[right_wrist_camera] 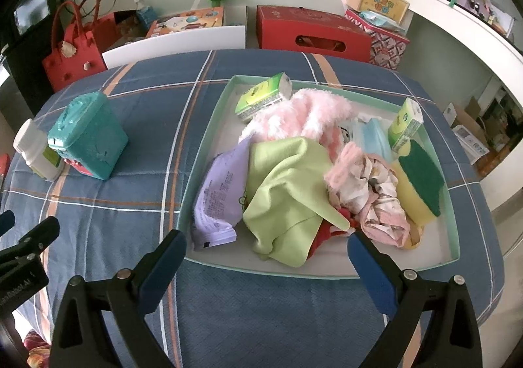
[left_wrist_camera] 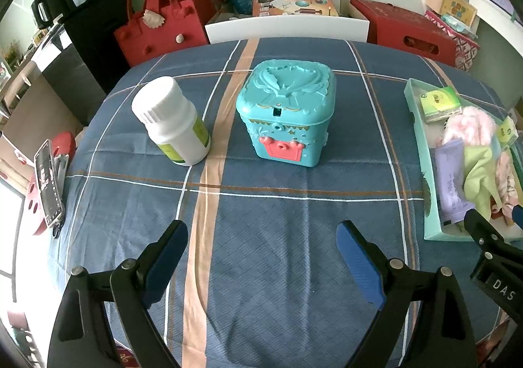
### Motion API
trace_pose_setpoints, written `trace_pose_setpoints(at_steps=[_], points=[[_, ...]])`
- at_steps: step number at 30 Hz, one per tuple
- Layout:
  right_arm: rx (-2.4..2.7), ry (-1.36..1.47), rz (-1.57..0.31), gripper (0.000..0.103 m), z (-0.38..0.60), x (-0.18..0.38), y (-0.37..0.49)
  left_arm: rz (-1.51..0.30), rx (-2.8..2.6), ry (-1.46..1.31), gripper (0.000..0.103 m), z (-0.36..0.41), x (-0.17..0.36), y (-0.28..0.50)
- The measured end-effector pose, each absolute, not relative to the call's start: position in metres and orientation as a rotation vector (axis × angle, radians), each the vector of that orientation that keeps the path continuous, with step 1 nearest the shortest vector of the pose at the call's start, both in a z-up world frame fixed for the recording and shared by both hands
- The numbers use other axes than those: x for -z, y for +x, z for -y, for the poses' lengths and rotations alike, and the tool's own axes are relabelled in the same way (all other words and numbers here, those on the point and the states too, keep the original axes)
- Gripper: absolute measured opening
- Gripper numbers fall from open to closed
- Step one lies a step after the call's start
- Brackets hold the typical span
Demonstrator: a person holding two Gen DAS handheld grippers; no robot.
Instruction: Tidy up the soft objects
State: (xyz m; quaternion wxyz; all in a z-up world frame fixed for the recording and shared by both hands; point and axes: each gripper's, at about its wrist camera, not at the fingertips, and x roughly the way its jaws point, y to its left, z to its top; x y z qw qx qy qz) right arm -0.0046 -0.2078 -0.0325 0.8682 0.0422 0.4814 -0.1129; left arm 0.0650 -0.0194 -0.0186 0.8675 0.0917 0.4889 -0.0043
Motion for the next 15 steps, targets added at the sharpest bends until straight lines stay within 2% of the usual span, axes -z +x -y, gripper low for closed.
trace_pose_setpoints(at_steps=[15], points=[[0.243,0.075,-1.01,0.101,0.2064,0.0355,-0.0057,-1.031,-0.005,0.194,0.092,0.0181,0.0207,0.0657]])
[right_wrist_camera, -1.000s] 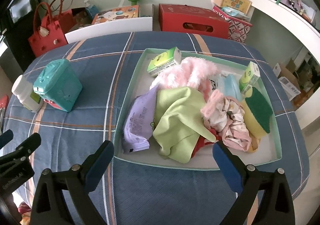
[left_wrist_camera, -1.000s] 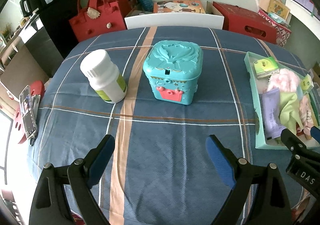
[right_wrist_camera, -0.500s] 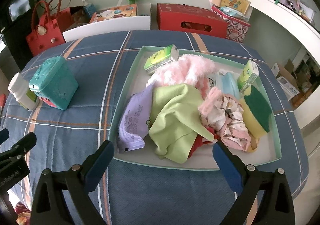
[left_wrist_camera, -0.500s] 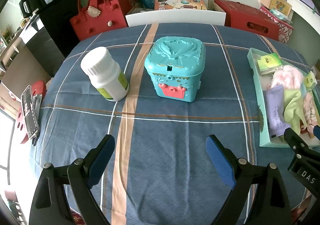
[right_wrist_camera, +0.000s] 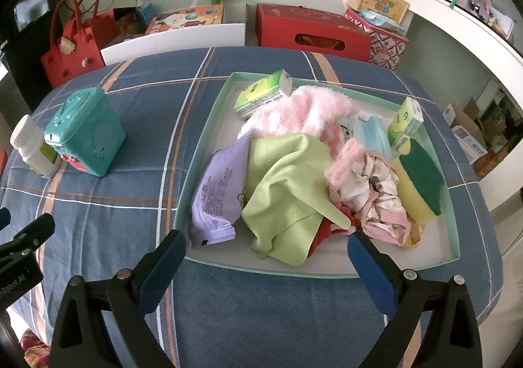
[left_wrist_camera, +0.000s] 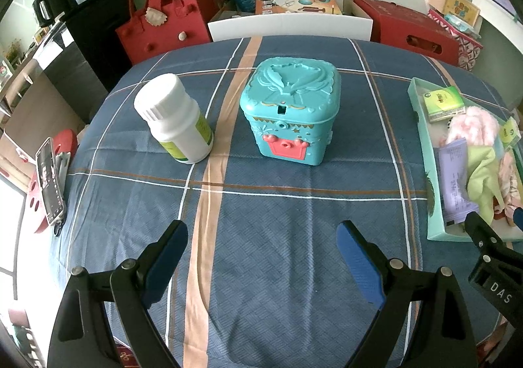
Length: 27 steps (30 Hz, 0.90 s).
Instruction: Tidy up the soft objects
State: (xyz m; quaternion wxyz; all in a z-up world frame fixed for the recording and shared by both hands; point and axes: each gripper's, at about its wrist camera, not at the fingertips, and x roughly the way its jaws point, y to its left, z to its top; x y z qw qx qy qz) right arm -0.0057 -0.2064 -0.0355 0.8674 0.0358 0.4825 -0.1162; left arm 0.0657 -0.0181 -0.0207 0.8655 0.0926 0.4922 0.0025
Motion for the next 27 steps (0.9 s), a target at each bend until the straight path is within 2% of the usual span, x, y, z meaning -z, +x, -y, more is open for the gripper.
trace_pose_setpoints(at_steps=[27], points=[[0.257,0.074,-1.008,0.101,0.2085,0.0356,-0.0052,-1.016,-0.029,0.211,0.093,0.0177,0.0183,0.0631]])
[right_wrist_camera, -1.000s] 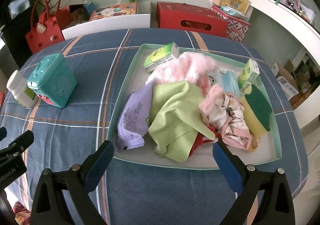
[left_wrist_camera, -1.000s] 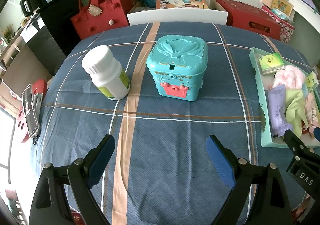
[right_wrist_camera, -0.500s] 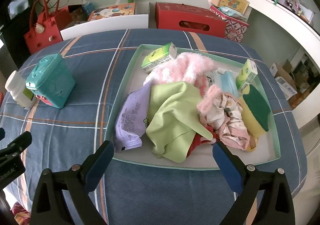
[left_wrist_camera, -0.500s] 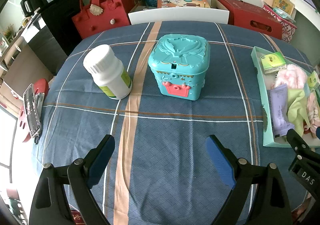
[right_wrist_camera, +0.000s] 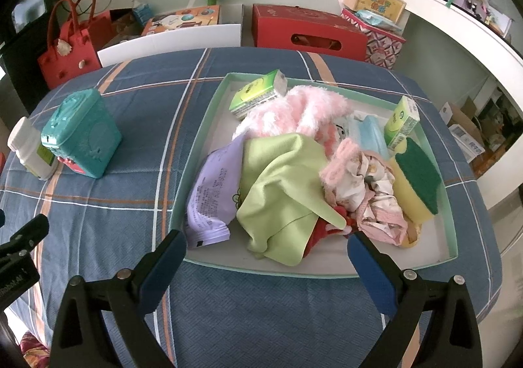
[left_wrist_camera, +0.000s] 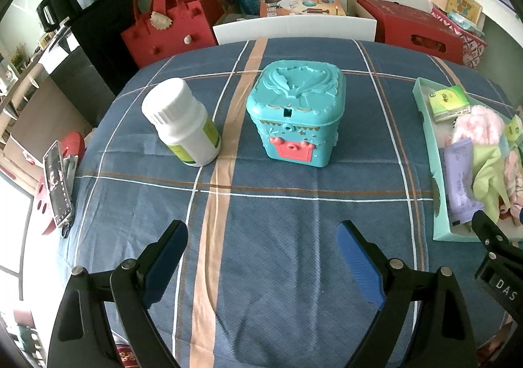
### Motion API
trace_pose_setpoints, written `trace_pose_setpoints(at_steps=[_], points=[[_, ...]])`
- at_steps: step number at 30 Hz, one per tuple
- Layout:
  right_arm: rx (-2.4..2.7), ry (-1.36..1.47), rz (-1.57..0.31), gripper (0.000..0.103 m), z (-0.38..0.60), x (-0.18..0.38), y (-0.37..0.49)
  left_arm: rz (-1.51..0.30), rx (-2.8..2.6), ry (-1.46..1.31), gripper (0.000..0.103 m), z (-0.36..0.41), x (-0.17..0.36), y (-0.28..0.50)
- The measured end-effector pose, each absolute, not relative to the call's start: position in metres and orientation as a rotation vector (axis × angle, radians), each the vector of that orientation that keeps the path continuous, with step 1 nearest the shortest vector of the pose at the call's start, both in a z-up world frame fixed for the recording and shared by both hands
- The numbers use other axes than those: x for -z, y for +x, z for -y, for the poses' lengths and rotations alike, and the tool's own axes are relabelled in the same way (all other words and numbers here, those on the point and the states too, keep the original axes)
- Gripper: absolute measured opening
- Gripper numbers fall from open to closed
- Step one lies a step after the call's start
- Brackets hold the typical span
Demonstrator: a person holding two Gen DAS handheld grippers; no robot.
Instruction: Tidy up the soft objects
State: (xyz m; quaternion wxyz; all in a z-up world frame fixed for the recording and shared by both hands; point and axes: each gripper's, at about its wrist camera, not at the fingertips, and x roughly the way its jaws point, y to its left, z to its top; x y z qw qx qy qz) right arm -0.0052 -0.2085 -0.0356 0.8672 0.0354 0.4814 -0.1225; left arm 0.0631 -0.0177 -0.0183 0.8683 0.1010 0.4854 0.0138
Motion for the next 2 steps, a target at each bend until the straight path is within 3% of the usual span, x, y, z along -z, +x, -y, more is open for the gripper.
trace_pose_setpoints(at_steps=[2], points=[[0.258,0.073,-1.007,0.101,0.2083,0.0352,-0.0056,-1.022,-0.02,0.206,0.092,0.0173,0.0189,0.0636]])
